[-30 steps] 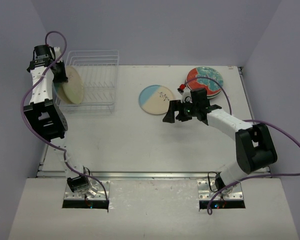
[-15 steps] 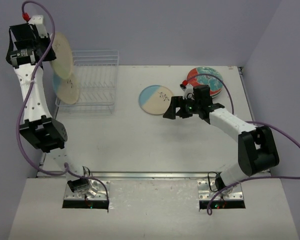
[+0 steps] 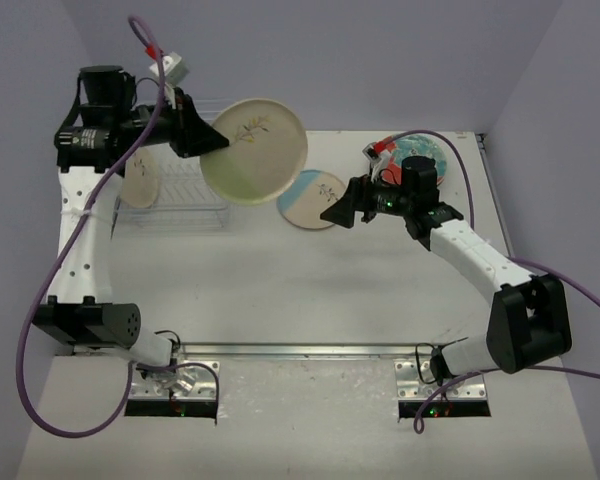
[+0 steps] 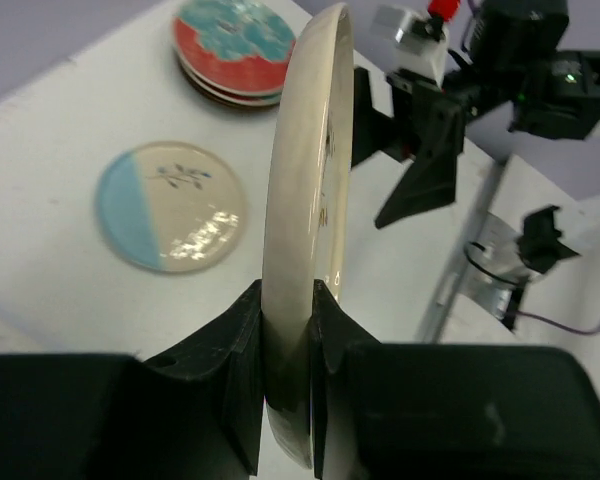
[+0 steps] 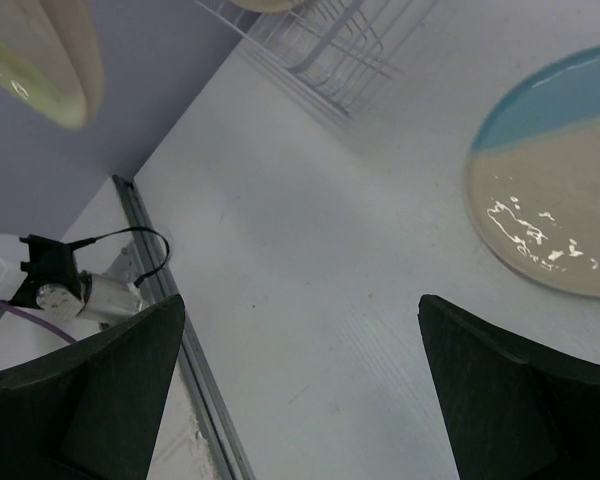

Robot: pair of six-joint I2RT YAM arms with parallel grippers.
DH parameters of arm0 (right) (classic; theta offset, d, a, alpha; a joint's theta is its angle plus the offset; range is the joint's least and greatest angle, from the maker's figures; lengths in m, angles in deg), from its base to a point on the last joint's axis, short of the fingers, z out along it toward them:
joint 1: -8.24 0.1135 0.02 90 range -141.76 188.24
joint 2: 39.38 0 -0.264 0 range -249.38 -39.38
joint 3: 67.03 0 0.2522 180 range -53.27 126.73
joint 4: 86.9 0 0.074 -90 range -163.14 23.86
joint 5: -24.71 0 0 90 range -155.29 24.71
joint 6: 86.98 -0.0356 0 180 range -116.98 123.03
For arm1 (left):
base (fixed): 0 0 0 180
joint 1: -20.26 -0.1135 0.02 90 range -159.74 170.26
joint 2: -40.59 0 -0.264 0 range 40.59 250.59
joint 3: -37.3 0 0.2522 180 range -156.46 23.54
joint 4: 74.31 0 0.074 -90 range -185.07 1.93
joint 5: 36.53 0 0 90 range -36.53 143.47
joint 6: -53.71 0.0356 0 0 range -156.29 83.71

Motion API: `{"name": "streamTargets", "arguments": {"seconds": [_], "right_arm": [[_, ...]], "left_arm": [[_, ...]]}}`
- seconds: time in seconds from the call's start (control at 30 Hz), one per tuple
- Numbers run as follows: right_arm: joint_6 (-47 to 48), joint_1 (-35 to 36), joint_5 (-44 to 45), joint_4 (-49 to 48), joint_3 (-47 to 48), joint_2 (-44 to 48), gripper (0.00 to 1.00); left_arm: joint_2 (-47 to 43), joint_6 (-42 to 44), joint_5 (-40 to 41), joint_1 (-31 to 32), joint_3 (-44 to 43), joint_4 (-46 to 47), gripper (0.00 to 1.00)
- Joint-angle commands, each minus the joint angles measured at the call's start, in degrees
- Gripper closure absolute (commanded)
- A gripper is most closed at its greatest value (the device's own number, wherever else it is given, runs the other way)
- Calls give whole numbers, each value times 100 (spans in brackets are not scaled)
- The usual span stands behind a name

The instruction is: Unload the plates from the dish rack

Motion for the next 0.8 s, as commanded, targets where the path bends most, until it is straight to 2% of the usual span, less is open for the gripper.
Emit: {"name": "streamTargets", "arguments": {"seconds": [0.0, 0.27, 0.37, 0.5, 0.57, 0.7, 0.77], "right_arm": [[-196, -10, -787, -705, 209, 161, 1], [-607, -3, -1480, -1263, 173, 70, 3], [-809, -8, -1601, -1445, 194, -50, 12], [-1148, 28, -1713, -1718, 224, -289, 31], [-1367, 28, -1852, -1832, 277, -420, 36], [-1951, 35, -2049, -2148, 293, -710, 65], [-2168, -2, -2097, -2158, 235, -797, 100]], "left_arm": [[153, -44, -1305, 460, 371, 16, 100], [368, -169, -1771, 810, 1028, 122, 100], [522, 82, -1777, 1000, 1101, -100, 100], [654, 313, -1758, 1195, 1165, -282, 100], [700, 364, -1722, 1253, 1188, -282, 100], [739, 412, -1595, 1267, 1197, -283, 100], [738, 319, -1264, 1267, 1216, -145, 96]]}}
